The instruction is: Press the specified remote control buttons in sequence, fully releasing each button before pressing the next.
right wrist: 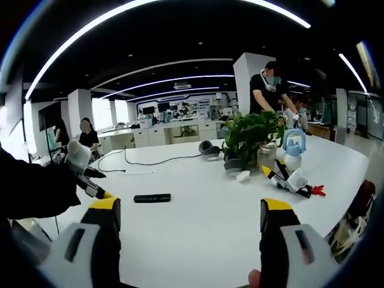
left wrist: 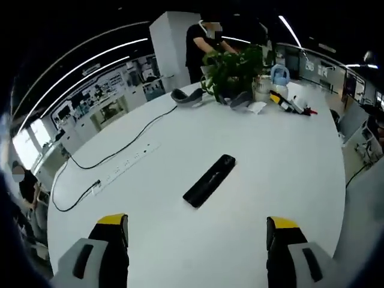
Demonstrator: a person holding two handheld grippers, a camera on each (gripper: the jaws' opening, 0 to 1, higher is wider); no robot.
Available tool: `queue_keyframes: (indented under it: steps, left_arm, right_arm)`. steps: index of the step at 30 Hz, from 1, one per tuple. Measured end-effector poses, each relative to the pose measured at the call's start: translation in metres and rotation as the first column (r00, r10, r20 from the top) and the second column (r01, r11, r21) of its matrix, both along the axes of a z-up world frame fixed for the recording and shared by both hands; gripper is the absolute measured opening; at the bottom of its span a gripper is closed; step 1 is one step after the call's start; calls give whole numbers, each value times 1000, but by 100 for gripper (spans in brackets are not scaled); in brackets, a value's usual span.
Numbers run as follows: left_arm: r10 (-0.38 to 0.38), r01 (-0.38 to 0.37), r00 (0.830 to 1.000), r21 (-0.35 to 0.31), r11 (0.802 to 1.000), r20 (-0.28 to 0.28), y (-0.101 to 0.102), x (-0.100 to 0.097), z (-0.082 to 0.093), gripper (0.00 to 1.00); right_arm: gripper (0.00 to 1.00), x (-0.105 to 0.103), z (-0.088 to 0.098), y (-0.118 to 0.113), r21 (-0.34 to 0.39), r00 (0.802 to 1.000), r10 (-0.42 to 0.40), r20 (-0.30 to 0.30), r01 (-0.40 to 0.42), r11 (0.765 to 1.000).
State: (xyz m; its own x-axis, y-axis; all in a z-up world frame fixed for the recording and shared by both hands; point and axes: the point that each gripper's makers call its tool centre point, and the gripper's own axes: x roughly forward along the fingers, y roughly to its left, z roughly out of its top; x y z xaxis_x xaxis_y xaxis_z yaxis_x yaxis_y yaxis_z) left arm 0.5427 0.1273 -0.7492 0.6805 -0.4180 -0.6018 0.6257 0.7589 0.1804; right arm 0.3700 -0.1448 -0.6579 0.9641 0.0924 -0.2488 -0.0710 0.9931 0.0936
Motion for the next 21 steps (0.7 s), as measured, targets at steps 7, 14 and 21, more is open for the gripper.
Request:
queue_keyframes:
  steps: [7,14,21]
  left_arm:
    - [44,-46,999,-175,983,-18,7,-51,30,100]
    - [120,-93,990,-294,951,74,17,-91,64,100]
    - [250,-167,954,-400,901,164,33,-121,95,100]
  right_arm:
    - [100,0,-4,6,-26,999,30,-20,-30,999]
    - [100,0,-4,5,-27,999,29,-21,-29,999]
    - [100,0,-5,6,-31,999,32,-34,-33,999]
